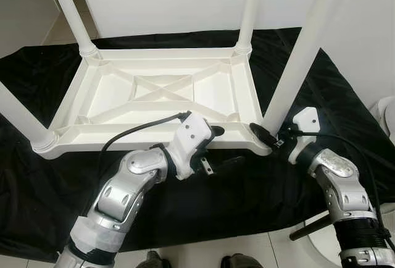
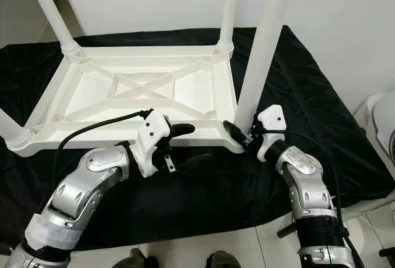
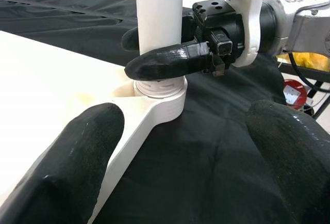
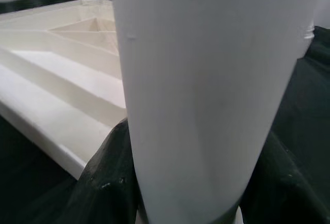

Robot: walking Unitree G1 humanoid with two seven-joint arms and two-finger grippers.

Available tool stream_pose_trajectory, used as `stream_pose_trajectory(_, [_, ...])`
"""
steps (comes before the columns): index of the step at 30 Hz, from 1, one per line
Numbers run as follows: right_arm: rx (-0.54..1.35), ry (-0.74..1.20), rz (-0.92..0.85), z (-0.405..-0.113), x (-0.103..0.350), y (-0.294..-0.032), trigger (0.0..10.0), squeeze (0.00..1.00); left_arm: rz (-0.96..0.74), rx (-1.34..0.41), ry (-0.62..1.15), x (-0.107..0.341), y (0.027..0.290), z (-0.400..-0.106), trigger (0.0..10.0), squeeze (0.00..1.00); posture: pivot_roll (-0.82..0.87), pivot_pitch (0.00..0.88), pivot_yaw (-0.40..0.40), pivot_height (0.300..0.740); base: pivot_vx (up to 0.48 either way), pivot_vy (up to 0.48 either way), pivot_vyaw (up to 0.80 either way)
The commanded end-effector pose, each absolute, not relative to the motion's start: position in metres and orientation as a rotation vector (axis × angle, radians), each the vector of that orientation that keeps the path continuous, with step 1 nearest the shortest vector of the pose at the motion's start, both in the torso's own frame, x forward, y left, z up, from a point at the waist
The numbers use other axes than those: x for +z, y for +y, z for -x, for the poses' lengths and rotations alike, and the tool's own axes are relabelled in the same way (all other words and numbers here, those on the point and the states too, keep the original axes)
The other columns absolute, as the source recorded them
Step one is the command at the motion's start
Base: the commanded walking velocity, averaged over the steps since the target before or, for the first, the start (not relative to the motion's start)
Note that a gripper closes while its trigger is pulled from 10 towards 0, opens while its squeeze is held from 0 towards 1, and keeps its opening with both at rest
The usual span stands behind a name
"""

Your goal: Building children table

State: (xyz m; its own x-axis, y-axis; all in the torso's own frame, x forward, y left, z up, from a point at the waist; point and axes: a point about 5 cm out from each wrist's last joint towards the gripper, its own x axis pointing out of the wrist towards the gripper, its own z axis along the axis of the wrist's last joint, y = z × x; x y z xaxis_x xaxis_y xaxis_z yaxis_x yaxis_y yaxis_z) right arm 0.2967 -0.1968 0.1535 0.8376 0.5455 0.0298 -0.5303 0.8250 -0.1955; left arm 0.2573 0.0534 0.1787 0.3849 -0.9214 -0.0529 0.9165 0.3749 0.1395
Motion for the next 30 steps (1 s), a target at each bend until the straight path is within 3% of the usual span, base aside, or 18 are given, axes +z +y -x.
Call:
stream_pose_trajectory(1, [0.547, -0.085, 0.153, -0.296, 0.152, -0.192, 10.0, 0.0, -0.153, -1.176, -0.025, 0.178, 0.054, -0.256, 10.0, 0.0, -0.15, 0.073, 0.049, 0.74, 0.0, 0.0, 0.0])
stream_pose_trajectory(10, [0.127, -0.105, 0.03, -0.291, 0.153, -0.188, 10.0, 0.0, -0.146, -1.182, -0.018, 0.176, 0.053, -0.255, 10.0, 0.0, -0.16, 0.074, 0.054, 0.74, 0.0, 0.0, 0.0])
stream_pose_trajectory(17, [-0.149, -0.107, 0.01, -0.275, 0.15, -0.16, 10.0, 0.0, -0.143, -1.181, -0.012, 0.175, 0.052, -0.256, 10.0, 0.0, -0.17, 0.074, 0.056, 0.74, 0.0, 0.0, 0.0])
stream_pose_trajectory(22, [-0.145, -0.099, -0.035, -0.271, 0.15, -0.138, 10.0, 0.0, -0.135, -1.181, -0.015, 0.176, 0.052, -0.255, 10.0, 0.0, -0.16, 0.076, 0.055, 0.74, 0.0, 0.0, 0.0])
stream_pose_trajectory(26, [-0.162, -0.08, -0.025, -0.269, 0.148, -0.143, 10.0, 0.0, -0.134, -1.182, -0.012, 0.175, 0.052, -0.254, 10.0, 0.0, -0.16, 0.076, 0.055, 0.74, 0.0, 0.0, 0.0])
stream_pose_trajectory(27, [-0.174, -0.08, -0.017, -0.269, 0.148, -0.145, 10.0, 0.34, -0.134, -1.183, -0.012, 0.175, 0.051, -0.254, 10.0, 0.0, -0.16, 0.075, 0.052, 0.74, 0.0, 0.0, 0.0])
stream_pose_trajectory(28, [-0.181, -0.081, -0.014, -0.269, 0.149, -0.146, 10.0, 0.34, -0.134, -1.183, -0.012, 0.175, 0.051, -0.254, 10.0, 0.0, -0.16, 0.075, 0.052, 0.74, 0.0, 0.0, 0.0])
stream_pose_trajectory(29, [-0.169, -0.083, -0.021, -0.269, 0.149, -0.147, 10.0, 1.0, -0.134, -1.181, -0.012, 0.175, 0.051, -0.255, 10.0, 0.0, -0.16, 0.075, 0.052, 0.74, 0.0, 0.0, 0.0])
stream_pose_trajectory(30, [-0.16, -0.092, -0.021, -0.268, 0.15, -0.148, 10.0, 1.0, -0.134, -1.179, -0.013, 0.175, 0.052, -0.255, 10.0, 0.0, -0.16, 0.075, 0.052, 0.74, 0.0, 0.0, 0.0])
